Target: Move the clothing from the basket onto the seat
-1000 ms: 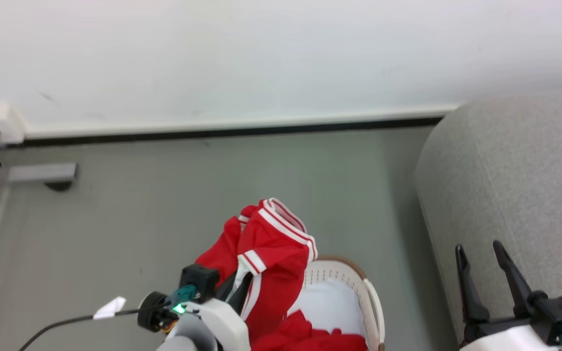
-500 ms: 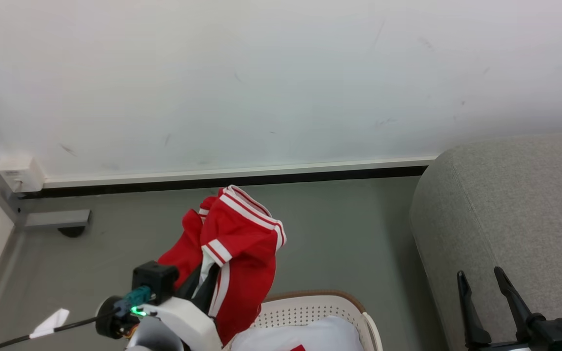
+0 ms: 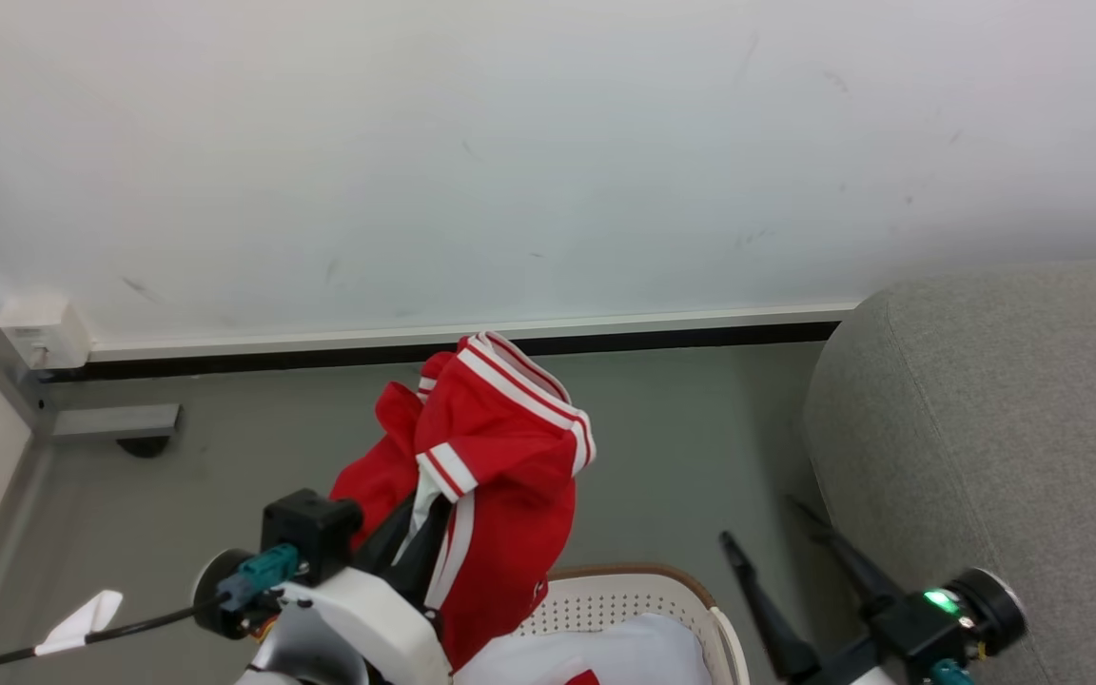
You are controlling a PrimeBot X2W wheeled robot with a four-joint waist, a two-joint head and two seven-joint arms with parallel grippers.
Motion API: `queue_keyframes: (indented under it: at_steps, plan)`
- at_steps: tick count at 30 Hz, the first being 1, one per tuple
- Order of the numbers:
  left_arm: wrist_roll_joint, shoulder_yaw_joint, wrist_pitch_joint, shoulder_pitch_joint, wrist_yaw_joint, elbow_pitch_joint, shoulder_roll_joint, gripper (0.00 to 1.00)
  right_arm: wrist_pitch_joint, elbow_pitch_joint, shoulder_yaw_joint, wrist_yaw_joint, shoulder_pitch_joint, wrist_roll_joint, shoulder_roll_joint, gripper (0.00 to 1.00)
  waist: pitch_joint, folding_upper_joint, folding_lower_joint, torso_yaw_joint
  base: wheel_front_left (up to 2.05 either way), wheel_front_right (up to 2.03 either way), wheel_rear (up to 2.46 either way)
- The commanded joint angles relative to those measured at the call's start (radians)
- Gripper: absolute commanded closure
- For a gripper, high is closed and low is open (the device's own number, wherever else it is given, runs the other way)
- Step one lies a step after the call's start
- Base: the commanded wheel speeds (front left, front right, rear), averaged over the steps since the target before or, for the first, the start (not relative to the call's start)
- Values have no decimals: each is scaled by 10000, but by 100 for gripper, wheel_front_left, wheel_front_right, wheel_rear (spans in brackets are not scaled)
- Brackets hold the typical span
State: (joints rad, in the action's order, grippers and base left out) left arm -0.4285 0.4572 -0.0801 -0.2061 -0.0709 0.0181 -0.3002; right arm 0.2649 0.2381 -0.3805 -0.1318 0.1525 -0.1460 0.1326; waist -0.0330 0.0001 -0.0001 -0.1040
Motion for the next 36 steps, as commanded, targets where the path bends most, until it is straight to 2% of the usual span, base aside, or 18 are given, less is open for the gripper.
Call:
queue_keyframes:
  at_steps: [1, 8, 21, 29, 36]
  plan:
    - [4, 4, -46, -75, 46, 168, -59, 100, -6, 121, -474, 21, 302, -165, 234, 0, 13, -1, 1, -6, 0, 0, 0]
    - [36, 245, -294, -367, 151, 781, 22, 100, -6, 820, -2714, 21, 1528, -1227, 831, 0, 23, -1, 1, 113, 0, 0, 0]
    - [87, 599, -518, -679, 187, 1109, 193, 100, -6, 1408, -4997, 21, 2285, -3944, 371, 0, 47, -1, 1, 271, 0, 0, 0]
    - [85, 907, -618, -784, 247, 1261, 392, 100, -6, 2017, -5545, 21, 2733, -4809, -29, 0, 95, -1, 1, 219, 0, 0, 0]
    - [-87, 1216, -727, -810, 311, 1321, 648, 100, -6, 2529, -5155, 21, 3045, -4763, -261, 0, 102, -1, 1, 309, 0, 0, 0]
